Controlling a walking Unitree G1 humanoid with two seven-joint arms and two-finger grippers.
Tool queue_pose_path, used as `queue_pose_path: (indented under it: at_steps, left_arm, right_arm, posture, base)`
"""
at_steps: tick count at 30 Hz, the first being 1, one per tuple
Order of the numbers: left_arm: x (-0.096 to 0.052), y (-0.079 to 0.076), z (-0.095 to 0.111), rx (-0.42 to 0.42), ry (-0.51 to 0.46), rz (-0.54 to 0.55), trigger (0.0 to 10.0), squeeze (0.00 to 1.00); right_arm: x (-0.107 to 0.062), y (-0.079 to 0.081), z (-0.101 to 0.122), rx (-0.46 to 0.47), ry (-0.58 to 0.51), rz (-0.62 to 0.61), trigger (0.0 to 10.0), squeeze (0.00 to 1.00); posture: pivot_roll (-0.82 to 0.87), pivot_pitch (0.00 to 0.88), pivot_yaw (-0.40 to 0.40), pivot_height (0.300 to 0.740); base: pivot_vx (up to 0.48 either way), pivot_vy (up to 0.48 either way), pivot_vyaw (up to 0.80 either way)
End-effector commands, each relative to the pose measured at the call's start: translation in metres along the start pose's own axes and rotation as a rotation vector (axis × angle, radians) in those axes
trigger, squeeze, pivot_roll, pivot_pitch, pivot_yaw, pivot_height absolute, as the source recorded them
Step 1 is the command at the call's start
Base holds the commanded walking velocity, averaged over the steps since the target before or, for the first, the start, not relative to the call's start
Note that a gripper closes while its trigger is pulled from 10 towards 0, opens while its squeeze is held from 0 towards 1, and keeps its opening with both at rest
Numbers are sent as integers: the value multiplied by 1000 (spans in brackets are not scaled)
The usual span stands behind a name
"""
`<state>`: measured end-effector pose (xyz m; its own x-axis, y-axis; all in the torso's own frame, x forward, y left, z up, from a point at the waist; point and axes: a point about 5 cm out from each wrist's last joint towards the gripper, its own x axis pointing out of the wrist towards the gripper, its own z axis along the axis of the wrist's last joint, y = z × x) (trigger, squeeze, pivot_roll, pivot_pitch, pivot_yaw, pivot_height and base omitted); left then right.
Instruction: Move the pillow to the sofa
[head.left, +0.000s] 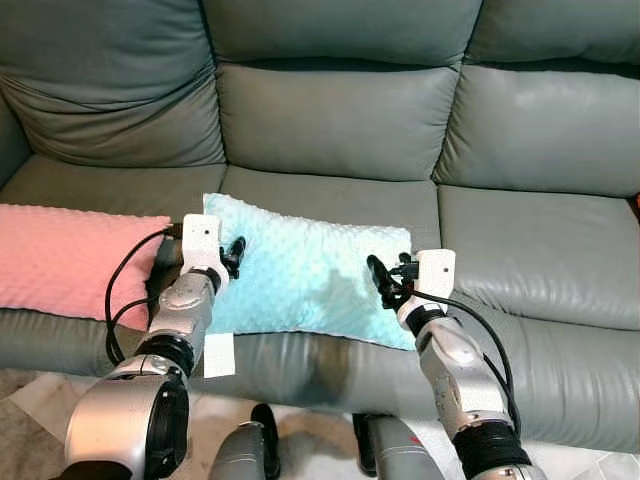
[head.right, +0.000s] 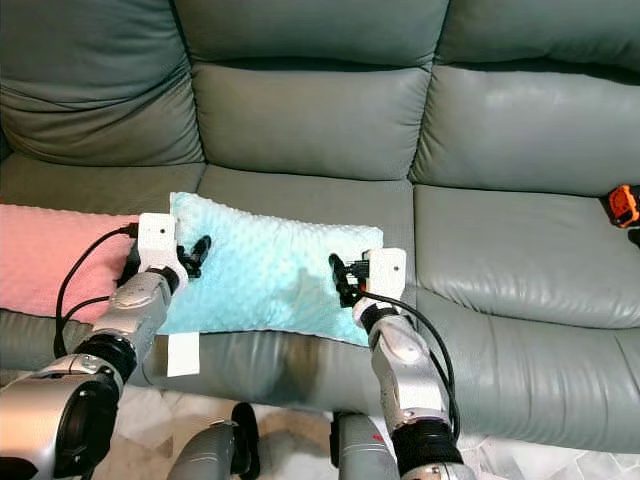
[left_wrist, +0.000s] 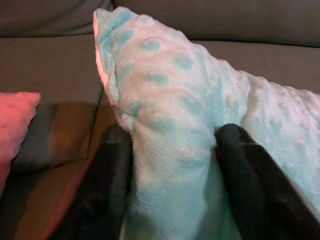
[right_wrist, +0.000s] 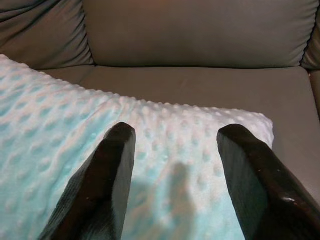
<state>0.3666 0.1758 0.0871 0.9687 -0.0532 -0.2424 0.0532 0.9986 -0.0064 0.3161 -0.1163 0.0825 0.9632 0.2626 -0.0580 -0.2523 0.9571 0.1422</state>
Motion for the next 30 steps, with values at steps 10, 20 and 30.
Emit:
queue_pose_path:
  at_steps: [10, 20, 30]
  left_arm:
    - [-18, 15, -44, -54, 113, 18, 10000, 1000]
    - [-20, 24, -44, 21, 118, 37, 10000, 1000]
    - [-22, 41, -35, 61, 93, 39, 10000, 1000]
  right_arm:
    - [-8, 10, -6, 26, 17, 10, 10000, 1000]
    - [-6, 13, 0, 35, 9, 3, 10000, 1000]
    - [-19, -35, -8, 47, 72, -144, 10000, 1000]
  posture:
    - [-160, 319, 63, 740]
    - [-149, 261, 91, 740]
    - [-150, 115, 124, 740]
  base:
    - [0, 0, 0]
    - [0, 0, 0]
    - [0, 0, 0]
